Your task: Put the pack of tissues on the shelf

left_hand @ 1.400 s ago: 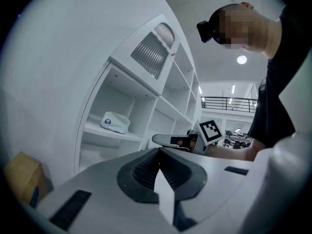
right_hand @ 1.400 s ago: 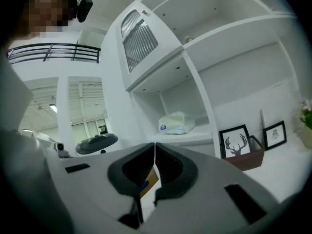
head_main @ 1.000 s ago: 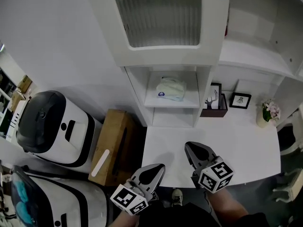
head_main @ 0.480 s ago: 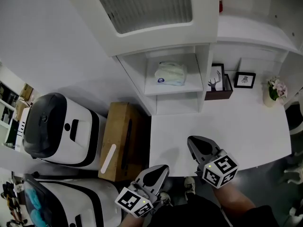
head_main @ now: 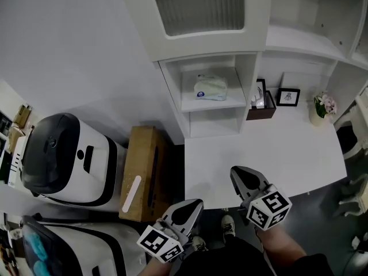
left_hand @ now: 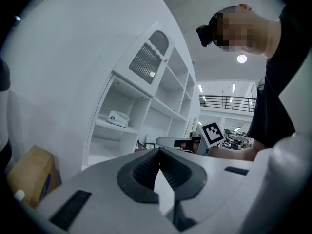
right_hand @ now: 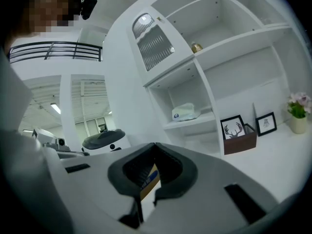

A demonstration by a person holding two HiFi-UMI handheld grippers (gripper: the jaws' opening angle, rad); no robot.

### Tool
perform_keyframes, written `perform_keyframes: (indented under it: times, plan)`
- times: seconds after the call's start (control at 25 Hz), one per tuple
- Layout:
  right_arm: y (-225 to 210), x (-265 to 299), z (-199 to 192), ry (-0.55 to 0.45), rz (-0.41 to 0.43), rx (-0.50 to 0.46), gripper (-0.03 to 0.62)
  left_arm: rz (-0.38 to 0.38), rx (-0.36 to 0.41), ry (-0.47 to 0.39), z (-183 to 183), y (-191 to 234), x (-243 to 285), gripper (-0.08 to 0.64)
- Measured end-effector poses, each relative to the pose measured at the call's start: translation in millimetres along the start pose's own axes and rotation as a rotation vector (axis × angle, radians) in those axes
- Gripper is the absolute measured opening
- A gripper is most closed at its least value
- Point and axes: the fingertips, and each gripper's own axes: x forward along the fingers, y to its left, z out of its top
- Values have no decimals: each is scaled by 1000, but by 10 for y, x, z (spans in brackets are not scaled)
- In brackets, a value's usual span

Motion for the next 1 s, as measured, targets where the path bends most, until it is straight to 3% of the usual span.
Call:
perform_keyframes:
  times: [0.36, 1.0]
  plan:
    - [266, -285, -76, -24, -83, -1, 5, -65, 11, -6, 4, -92, -345, 5]
    - [959, -642, -319, -46, -130, -7, 5, -149, 26, -16, -88, -299, -922, 5]
